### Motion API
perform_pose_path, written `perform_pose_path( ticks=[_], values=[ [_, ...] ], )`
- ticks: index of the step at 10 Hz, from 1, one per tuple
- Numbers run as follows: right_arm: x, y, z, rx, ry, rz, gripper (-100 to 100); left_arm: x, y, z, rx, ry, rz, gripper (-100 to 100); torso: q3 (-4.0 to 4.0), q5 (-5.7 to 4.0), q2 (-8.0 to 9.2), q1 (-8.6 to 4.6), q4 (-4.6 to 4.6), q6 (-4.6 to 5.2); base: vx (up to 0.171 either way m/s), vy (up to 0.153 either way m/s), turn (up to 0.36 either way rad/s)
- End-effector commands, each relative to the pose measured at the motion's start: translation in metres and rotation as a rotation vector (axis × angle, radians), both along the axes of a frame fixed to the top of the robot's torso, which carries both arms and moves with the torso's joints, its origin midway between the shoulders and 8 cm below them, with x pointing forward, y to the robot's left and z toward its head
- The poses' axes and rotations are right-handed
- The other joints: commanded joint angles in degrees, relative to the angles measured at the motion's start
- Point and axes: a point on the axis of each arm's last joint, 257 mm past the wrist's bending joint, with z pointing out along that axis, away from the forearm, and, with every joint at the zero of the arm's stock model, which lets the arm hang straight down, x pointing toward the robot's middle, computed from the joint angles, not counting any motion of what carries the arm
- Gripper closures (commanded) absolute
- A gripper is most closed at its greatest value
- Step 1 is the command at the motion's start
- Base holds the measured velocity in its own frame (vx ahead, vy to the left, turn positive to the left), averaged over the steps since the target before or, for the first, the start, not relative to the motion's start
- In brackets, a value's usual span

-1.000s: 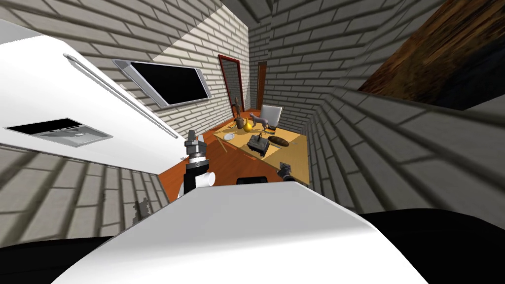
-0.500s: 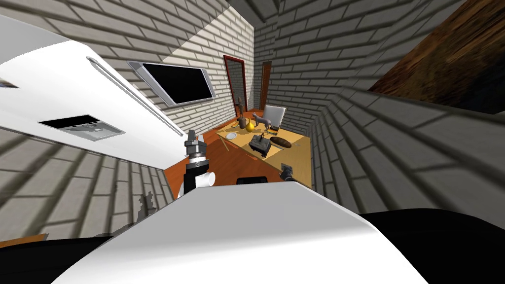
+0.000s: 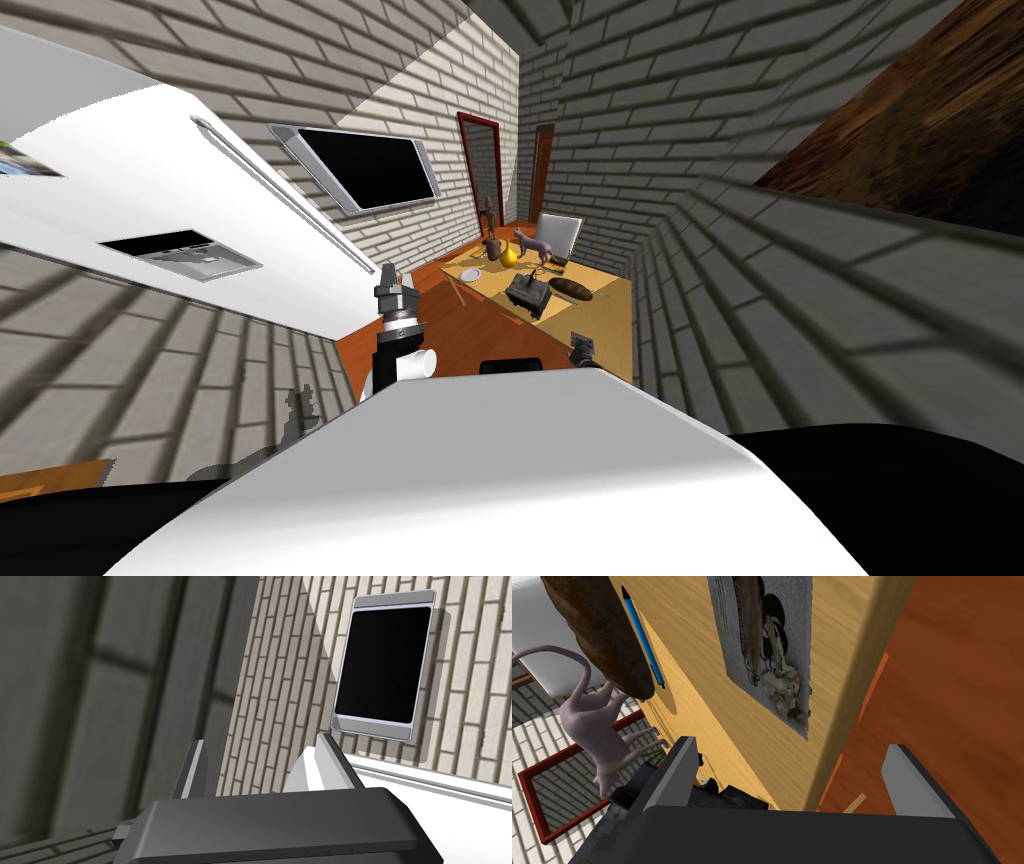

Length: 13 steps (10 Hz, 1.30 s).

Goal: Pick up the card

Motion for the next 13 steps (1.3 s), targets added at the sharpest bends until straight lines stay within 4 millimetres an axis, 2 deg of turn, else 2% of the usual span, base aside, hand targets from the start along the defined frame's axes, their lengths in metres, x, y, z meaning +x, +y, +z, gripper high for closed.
perform_pose_path(
  ticks=[1, 4, 5, 6, 10, 11, 12, 13],
  values=[
    [0.007, 0.004, -0.004, -0.002, 0.0, -0.002, -100, 0.0, 0.0, 0.0, 0.0, 0.0, 0.0, 0, 0.0, 0.0, 0.0, 0.0, 0.0, 0.0, -0.008, -0.041, 0.006],
    [0.025, 0.019, -0.012, -0.001, 0.0, 0.0, -100, 0.0, 0.0, 0.0, 0.0, 0.0, 0.0, 0, 0.01, -0.03, 0.02, -0.11, 0.0, 0.0, -0.015, -0.056, 0.001],
    [0.022, 0.017, -0.011, 0.001, -0.001, 0.004, -100, 0.0, 0.0, 0.0, 0.0, 0.0, 0.0, 0, 0.01, -0.03, 0.02, -0.14, 0.01, 0.0, -0.006, -0.028, 0.006],
    [0.022, 0.017, -0.011, -0.001, 0.0, 0.001, 100, 0.0, 0.0, 0.0, 0.0, 0.0, 0.0, 0, 0.01, -0.01, 0.01, -0.04, 0.0, 0.01, -0.001, -0.005, 0.0],
    [0.022, 0.016, -0.011, -0.001, 0.0, 0.002, 100, 0.0, 0.0, 0.0, 0.0, 0.0, 0.0, 0, -0.01, 0.01, -0.02, 0.08, -0.01, 0.01, 0.0, 0.0, 0.0],
    [0.022, 0.016, -0.01, -0.001, 0.0, 0.002, 0, 0.0, 0.0, 0.0, 0.0, 0.0, 0.0, 0, -0.01, 0.01, -0.02, 0.09, -0.01, 0.01, 0.0, 0.0, 0.0],
    [0.013, 0.008, -0.007, -0.002, 0.0, -0.001, 100, 0.0, 0.0, 0.0, 0.0, 0.0, 0.0, 0, -0.01, 0.01, -0.02, 0.09, -0.01, 0.01, 0.006, 0.048, 0.002],
    [0.01, 0.006, -0.006, -0.002, 0.0, -0.002, 100, 0.0, 0.0, 0.0, 0.0, 0.0, 0.0, 0, -0.01, 0.04, -0.01, 0.23, -0.02, 0.03, 0.017, 0.061, -0.013]
  ],
)
